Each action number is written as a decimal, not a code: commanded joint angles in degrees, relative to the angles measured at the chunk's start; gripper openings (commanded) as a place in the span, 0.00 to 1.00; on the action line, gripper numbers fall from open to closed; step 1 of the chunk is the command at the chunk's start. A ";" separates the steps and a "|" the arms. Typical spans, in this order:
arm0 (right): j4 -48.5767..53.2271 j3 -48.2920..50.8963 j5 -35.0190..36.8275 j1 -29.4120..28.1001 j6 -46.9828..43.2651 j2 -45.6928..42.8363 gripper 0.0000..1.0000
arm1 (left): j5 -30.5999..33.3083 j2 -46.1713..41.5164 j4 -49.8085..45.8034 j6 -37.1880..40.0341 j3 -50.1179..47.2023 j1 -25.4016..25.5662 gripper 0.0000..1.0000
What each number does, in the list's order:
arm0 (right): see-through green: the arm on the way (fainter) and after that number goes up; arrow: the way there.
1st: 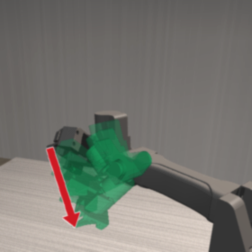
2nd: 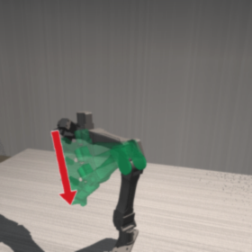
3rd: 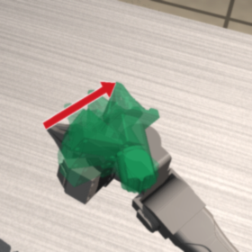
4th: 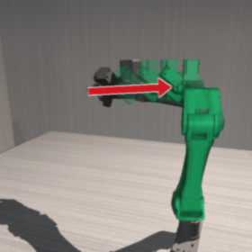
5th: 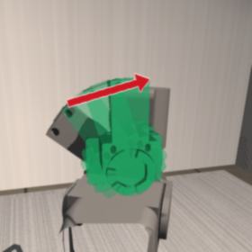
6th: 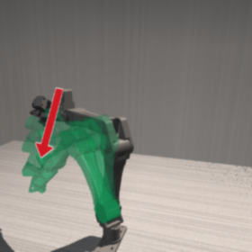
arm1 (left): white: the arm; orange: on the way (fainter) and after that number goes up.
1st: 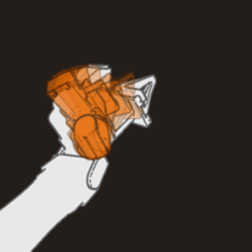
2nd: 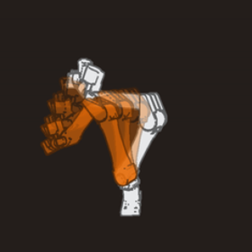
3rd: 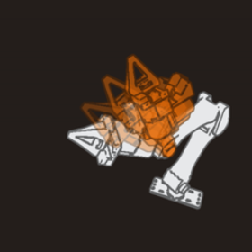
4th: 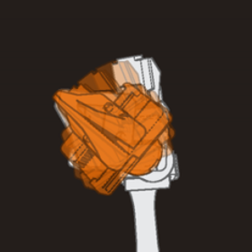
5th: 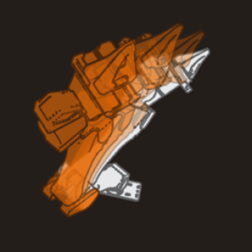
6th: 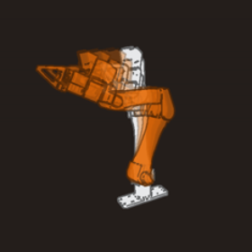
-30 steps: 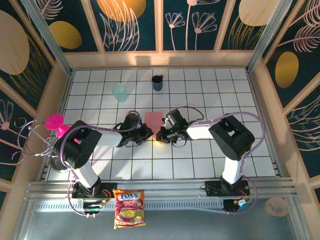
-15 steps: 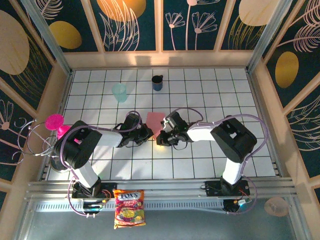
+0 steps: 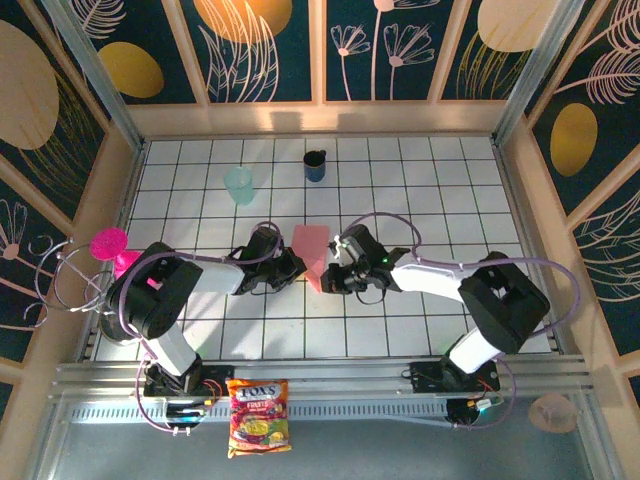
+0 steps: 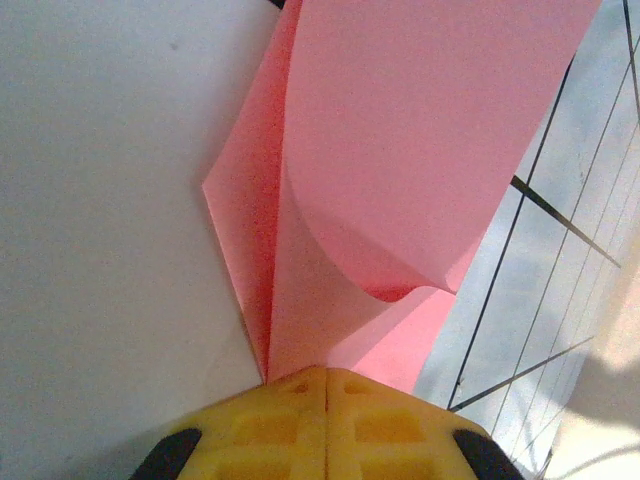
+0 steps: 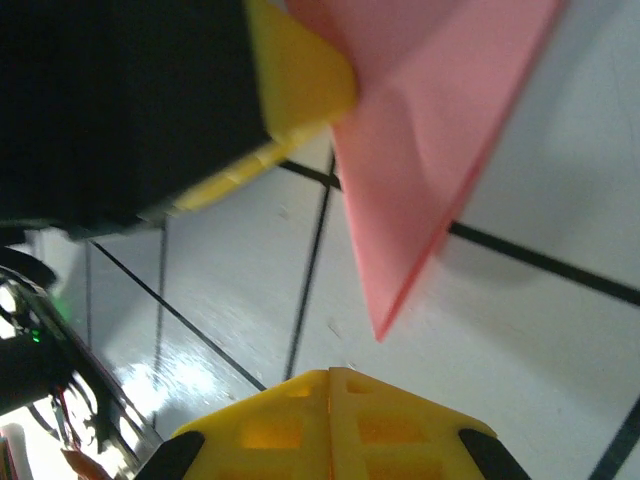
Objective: Fold a paper plane with a square sheet of paper (pick it up from the middle)
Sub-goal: Third fold the triangle at the center of the table.
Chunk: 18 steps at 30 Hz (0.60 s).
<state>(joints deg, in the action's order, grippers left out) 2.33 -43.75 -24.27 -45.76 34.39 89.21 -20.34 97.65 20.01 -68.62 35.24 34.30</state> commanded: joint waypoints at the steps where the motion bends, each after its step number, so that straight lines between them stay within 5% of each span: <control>1: -4.13 -2.36 3.16 -0.15 0.05 1.85 0.08 | 0.91 -0.73 -3.20 0.76 0.00 0.12 0.08; 18: -2.10 -7.53 4.46 -0.08 0.04 14.05 0.04 | -2.61 -2.81 -0.27 3.51 2.08 0.06 0.09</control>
<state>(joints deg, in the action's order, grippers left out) -1.43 -50.43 -21.80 -45.76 34.83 102.19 -21.12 97.17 19.86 -67.96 35.29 34.30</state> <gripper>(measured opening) 0.057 0.090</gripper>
